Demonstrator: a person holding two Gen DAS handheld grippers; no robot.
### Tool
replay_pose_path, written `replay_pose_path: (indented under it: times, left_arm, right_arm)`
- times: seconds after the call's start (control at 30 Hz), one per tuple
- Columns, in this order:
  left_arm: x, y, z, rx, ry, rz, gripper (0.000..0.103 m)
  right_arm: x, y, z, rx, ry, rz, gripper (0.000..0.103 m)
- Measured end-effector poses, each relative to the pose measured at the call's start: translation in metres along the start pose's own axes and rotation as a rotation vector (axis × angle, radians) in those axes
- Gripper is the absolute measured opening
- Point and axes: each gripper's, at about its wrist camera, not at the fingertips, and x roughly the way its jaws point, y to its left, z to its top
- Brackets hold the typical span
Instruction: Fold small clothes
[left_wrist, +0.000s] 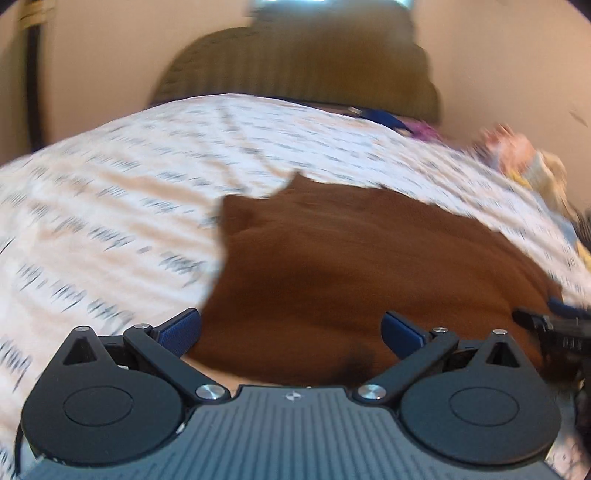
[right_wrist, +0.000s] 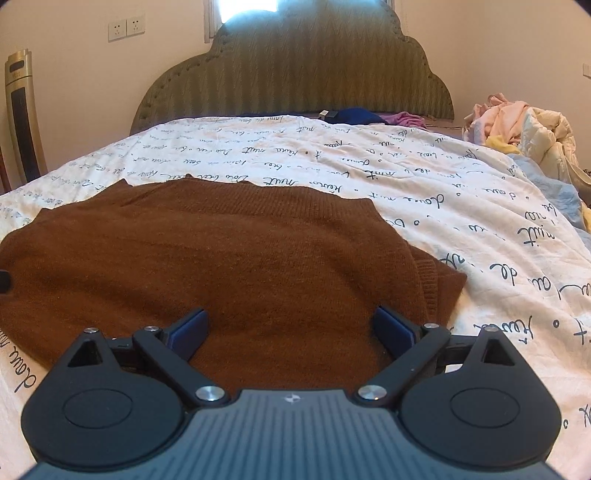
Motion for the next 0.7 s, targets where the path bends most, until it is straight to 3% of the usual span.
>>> replay_pose_path:
  times: [0.17, 0.23, 0.37, 0.5, 0.57, 0.63, 0.7]
  left_arm:
    - [-0.013, 0.057, -0.002, -0.393, 0.017, 0.039, 0.101]
    - [-0.015, 0.064, 0.000, -0.494, 0.022, -0.030, 0.101]
    - [0.001, 0.067, 0.003, -0.716, 0.105, -0.260, 0.100]
    - [0.017, 0.060, 0.006, -0.793, 0.127, -0.276, 0.099]
    - [0.020, 0.060, 0.009, -0.808, 0.124, -0.252, 0.089]
    - [0.026, 0.060, 0.012, -0.796, 0.134, -0.211, 0.040]
    - [0.035, 0.064, 0.009, -0.793, 0.172, -0.180, 0.019]
  right_arm:
    - [0.000, -0.003, 0.000, 0.015, -0.004, 0.018, 0.099]
    - [-0.001, -0.004, 0.000, 0.020, -0.006, 0.024, 0.099]
    - [-0.002, -0.007, -0.001, 0.029, -0.009, 0.033, 0.099]
    - [-0.002, -0.007, -0.001, 0.032, -0.011, 0.036, 0.100]
    - [-0.002, -0.007, -0.001, 0.032, -0.011, 0.036, 0.099]
    - [-0.002, -0.007, -0.001, 0.032, -0.010, 0.036, 0.099]
    - [-0.002, -0.007, -0.001, 0.032, -0.010, 0.036, 0.099]
